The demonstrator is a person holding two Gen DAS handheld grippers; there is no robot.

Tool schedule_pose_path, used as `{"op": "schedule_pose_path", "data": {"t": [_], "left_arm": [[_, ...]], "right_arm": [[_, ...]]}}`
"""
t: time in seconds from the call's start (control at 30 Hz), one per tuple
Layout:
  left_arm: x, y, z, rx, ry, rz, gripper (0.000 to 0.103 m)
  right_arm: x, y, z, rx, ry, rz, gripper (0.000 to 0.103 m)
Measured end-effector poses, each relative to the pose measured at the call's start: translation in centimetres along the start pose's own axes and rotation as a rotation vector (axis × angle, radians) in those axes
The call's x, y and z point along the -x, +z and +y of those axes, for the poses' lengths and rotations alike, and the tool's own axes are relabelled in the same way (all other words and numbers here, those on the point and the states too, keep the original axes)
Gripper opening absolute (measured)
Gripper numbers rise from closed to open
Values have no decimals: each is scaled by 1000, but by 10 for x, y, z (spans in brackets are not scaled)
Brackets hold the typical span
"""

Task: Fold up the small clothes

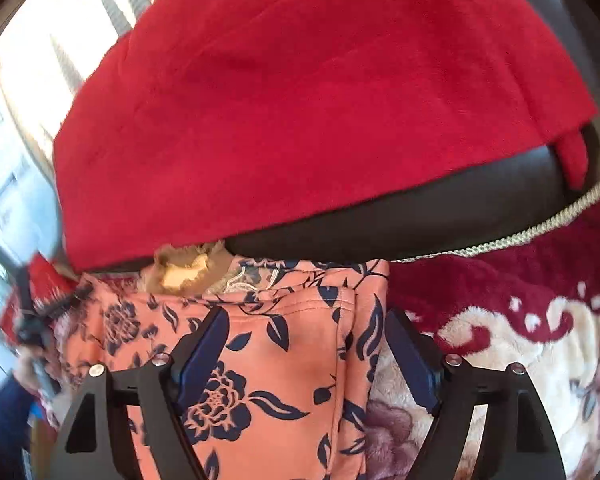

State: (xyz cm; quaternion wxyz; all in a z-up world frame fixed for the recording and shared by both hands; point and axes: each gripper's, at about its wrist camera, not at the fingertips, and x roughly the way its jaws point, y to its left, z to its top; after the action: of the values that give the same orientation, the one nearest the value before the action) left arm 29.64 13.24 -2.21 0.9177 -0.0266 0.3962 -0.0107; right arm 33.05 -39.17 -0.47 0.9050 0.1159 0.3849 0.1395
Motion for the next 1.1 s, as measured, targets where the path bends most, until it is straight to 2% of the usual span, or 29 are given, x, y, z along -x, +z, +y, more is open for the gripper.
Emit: {"op": "schedule_pose_path", "data": {"t": [0.07, 0.1, 0.13, 0.2, 0.23, 0.3, 0.43, 0.53, 0.63, 0.67, 0.73, 0.77, 0.8, 0.87, 0.97, 1.0, 1.07, 1.1], "left_arm": [[5, -1, 4, 15, -7, -4, 8], [6, -1, 5, 12, -4, -4, 8], [4, -1, 1, 8, 0, -3, 8], [8, -1, -3, 0, 3, -12, 7], [13, -1, -4, -3, 6, -22, 6], [25, 0, -7, -14, 13, -53, 6], [59, 9, -9, -39, 0, -156, 6], [63, 23, -12, -44, 9, -196, 6], [25, 33, -12, -24, 46, -137, 9], [5, 32, -12, -12, 55, -83, 9], [-44, 23, -8, 1, 81, 145, 10], [-57, 15, -3, 24, 105, 220, 10], [-58, 12, 1, 37, 106, 229, 11], [-36, 7, 14, 80, 103, 162, 25], [27, -2, 34, 131, 128, 6, 48], [46, -9, 37, 145, 121, -29, 52], [82, -28, 43, 187, 77, -83, 70], [100, -45, 44, 220, 44, -97, 71]], "right_arm": [[-15, -2, 7, 41, -56, 41, 79], [-25, -1, 8, 62, -87, 75, 72], [-34, -2, 10, 72, -125, 110, 55], [-54, -5, 12, 90, -157, 179, 27], [-56, -7, 16, 108, -164, 186, 11], [-45, -8, 33, 167, -184, 149, 9], [0, 2, 55, 218, -218, -12, 7], [18, 20, 56, 205, -254, -94, 7], [3, 38, 33, 139, -325, -105, 7], [-13, 39, 21, 97, -335, -65, 7], [-46, 30, 2, 39, -289, 34, 12], [-55, 26, -2, 28, -292, 73, 13], [-61, 21, -5, 7, -304, 104, 14], [-45, 12, -3, -15, -289, 46, 21], [6, -2, -1, -75, -246, -64, 58], [26, -11, 0, -108, -223, -104, 75], [61, -35, 0, -198, -130, -157, 76], [74, -51, 2, -249, -64, -164, 76]]}}
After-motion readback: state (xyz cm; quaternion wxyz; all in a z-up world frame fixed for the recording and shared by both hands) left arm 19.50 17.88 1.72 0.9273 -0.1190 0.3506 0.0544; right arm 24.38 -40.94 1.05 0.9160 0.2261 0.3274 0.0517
